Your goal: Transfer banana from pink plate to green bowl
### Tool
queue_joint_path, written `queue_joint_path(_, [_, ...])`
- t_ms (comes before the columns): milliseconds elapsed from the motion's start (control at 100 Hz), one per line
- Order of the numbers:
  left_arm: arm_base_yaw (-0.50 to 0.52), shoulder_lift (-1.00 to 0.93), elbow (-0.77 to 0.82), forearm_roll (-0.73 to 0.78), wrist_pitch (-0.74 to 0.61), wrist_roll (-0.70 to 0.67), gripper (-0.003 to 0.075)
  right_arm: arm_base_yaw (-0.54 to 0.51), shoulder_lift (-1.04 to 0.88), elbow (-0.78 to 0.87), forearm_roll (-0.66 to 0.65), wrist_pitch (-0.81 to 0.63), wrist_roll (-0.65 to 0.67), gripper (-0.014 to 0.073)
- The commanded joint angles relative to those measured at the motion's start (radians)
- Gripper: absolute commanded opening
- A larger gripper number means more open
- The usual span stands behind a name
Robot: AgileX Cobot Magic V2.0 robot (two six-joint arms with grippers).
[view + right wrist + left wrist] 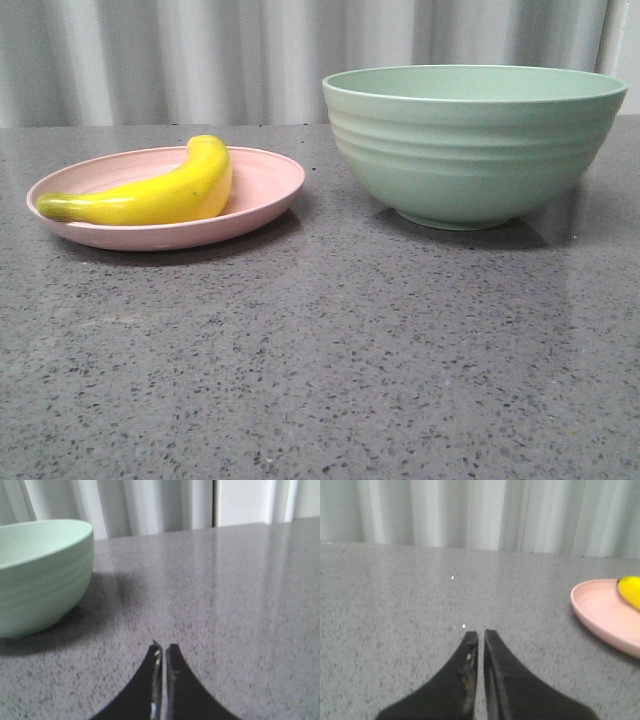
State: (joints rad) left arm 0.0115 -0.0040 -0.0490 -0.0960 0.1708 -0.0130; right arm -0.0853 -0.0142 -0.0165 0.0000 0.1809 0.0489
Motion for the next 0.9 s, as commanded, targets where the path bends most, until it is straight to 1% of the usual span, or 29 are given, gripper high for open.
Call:
queue_joint_path(0, [-0.001,0.003,-0.094,-0.008,-0.042,-0.008,-0.0019,-0.006,0.016,-0.094,-0.026,-0.039,-0.008,-0.0079])
queue_joint_path(80, [-0.001,0.050,-0.156,0.022,0.002,-0.008,-0.0019,-0.006,0.057,-0.144,-0.034,0.013,-0.008,-0.0079])
queue_joint_path(220, [-0.001,0.146,-0.250,0.019,0.047,-0.008,-0.0019,-0.006,0.147,-0.230,-0.031,0.059,-0.008,-0.0069])
queue_joint_path(290, [-0.001,0.190,-0.277,0.024,0.039,-0.008,-0.0019,-0.006,0.200,-0.274,-0.030,0.066,-0.008,-0.0060])
queue_joint_path(410, [-0.001,0.244,-0.284,0.024,-0.028,-0.008,-0.0018,-0.006,0.290,-0.342,-0.030,0.066,-0.008,-0.0061])
queue_joint_path(550, [-0.001,0.285,-0.284,0.024,-0.036,-0.008,-0.0004,-0.006,0.352,-0.373,-0.030,0.048,-0.008,-0.0061])
queue_joint_path(600, [-0.001,0.294,-0.284,0.024,-0.036,-0.008,0.0045,-0.006,0.357,-0.373,-0.030,0.055,-0.008,-0.0061])
queue_joint_path(620, [-0.001,0.296,-0.284,0.024,-0.036,-0.008,0.0079,-0.006,0.357,-0.373,-0.030,0.062,-0.008,-0.0061])
queue_joint_path(650, [-0.001,0.301,-0.284,0.024,-0.037,-0.008,0.0148,-0.006,0.357,-0.373,-0.030,0.068,-0.008,-0.0061])
queue_joint_path(670, [-0.001,0.301,-0.284,0.024,-0.039,-0.008,0.0179,-0.006,0.357,-0.373,-0.030,0.073,-0.008,-0.0061])
queue_joint_path(680, [-0.001,0.303,-0.284,0.024,-0.041,-0.008,0.0211,-0.006,0.357,-0.373,-0.030,0.076,-0.008,-0.0061])
queue_joint_path(720, [-0.001,0.303,-0.284,0.024,-0.049,-0.008,0.0298,-0.006,0.357,-0.371,-0.030,0.087,-0.008,-0.0061])
queue_joint_path(770, [-0.001,0.303,-0.284,0.017,-0.064,-0.008,0.0368,-0.006,0.357,-0.367,-0.030,0.098,-0.008,-0.0061])
queue_joint_path(820, [-0.001,0.303,-0.284,0.011,-0.080,-0.008,0.0395,-0.006,0.357,-0.366,-0.030,0.111,-0.008,-0.0062])
queue_joint_path(890, [-0.001,0.303,-0.284,0.000,-0.100,-0.008,0.0388,-0.006,0.357,-0.366,-0.030,0.108,-0.008,-0.0061])
